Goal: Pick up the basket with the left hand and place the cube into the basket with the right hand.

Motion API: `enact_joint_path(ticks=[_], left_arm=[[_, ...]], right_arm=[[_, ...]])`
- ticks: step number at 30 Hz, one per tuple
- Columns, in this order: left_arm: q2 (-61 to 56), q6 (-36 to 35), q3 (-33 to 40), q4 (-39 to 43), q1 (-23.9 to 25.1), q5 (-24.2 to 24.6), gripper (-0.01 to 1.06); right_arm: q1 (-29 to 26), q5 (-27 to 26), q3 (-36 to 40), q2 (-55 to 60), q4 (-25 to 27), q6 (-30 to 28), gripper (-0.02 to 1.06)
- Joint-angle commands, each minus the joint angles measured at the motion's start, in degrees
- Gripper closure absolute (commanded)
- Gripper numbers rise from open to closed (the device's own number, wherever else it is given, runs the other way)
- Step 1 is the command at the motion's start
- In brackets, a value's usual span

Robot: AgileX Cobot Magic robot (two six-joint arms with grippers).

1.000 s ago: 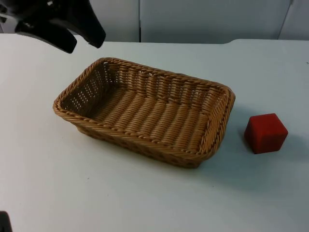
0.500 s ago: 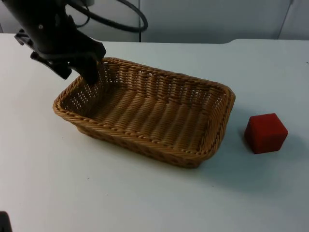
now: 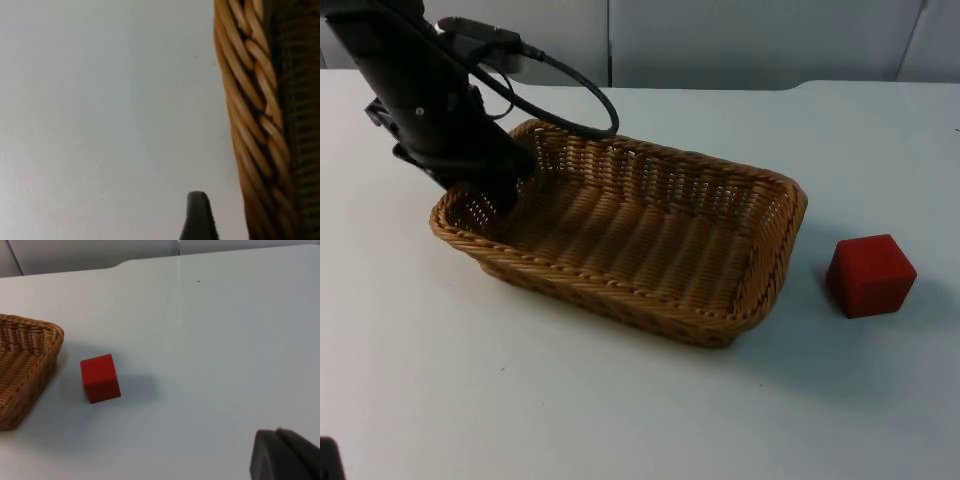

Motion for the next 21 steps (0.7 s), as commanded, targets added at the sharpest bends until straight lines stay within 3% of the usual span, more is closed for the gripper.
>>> enact_joint_path(ticks=[1, 2, 5, 12, 17, 21], left_arm=[[0.0, 0.2, -0.5, 0.7, -0.3, -0.5, 0.52], [0.0, 0.2, -0.5, 1.0, -0.3, -0.5, 0.61], [0.0, 0.2, -0.5, 1.3, -0.2, -0.6, 1.05], [0.0, -4.3, -1.6, 1.3, 0.1, 1.3, 1.05], [-0.2, -5.0, -8.6, -0.8, 2.3, 11.9, 1.05], [-0.8, -5.0, -11.2, -2.6, 3.1, 14.7, 1.05]], right_arm=[[0.2, -0.6, 0.1, -0.1, -0.5, 0.1, 1.04], [0.2, -0.6, 0.1, -0.1, -0.5, 0.1, 1.04], [0.2, -0.6, 0.1, -0.1, -0.5, 0.1, 1.04], [0.2, -0.6, 0.1, -0.1, -0.5, 0.1, 1.04], [0.2, -0.6, 0.1, -0.1, -0.5, 0.1, 1.04], [0.2, -0.6, 0.1, -0.1, -0.5, 0.1, 1.04]])
